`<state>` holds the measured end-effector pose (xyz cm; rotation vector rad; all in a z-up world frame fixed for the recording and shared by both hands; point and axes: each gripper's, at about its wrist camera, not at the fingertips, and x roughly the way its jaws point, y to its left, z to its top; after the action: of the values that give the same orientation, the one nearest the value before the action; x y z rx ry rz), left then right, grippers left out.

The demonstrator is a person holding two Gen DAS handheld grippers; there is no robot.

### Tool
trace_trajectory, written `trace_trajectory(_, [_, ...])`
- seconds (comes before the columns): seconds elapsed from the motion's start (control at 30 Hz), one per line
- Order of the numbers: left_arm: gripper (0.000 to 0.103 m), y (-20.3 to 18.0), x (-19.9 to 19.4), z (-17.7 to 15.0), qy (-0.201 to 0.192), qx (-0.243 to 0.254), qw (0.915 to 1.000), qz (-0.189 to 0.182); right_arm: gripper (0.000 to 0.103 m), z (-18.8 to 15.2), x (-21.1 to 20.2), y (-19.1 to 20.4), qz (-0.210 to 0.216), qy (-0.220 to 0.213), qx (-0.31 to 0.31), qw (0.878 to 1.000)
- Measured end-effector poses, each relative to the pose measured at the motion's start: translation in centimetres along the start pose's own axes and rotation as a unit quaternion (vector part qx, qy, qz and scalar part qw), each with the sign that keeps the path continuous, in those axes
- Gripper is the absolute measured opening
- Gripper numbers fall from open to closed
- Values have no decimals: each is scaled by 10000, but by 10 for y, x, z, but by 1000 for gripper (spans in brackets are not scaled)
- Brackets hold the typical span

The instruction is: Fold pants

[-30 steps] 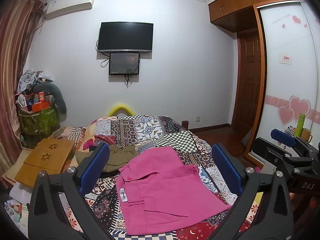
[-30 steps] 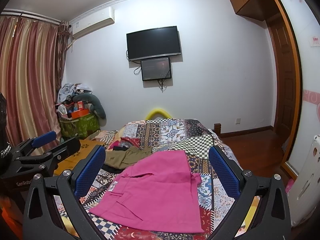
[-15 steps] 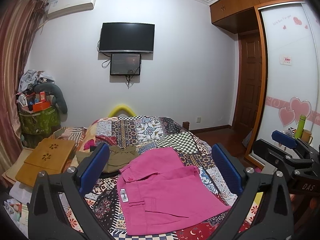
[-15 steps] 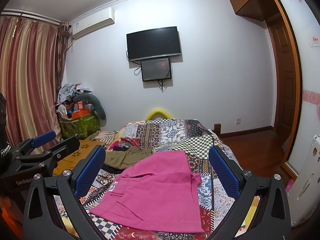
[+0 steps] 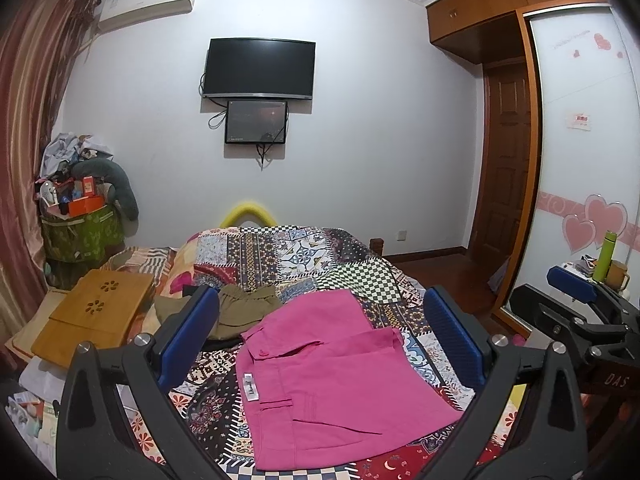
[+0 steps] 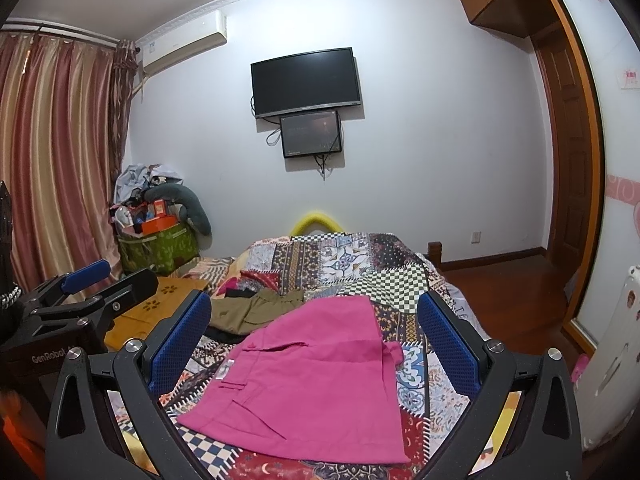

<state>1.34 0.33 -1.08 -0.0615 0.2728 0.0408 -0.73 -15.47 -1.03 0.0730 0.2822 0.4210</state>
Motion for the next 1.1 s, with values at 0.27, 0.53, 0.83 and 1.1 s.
trace_trajectory(0.27, [103,17,39,-4,359,-36,9989,310,102,-10,26,-12,-110,291,-23,9995])
trace_trajectory(0.53, [103,44,127,-23,1183,363,9889,818,102,-38,89,-48,-360,1095,43,9933])
trace_trajectory(0.83, [103,87,239,-78,2523,192,9652,666,102,-73,165,-84,-579,2039,-77,9773])
trace_trajectory(1.1, [85,104,296,-124,3563,86,9334,417,88,-96,217,-101,-193,2699,-163,9625])
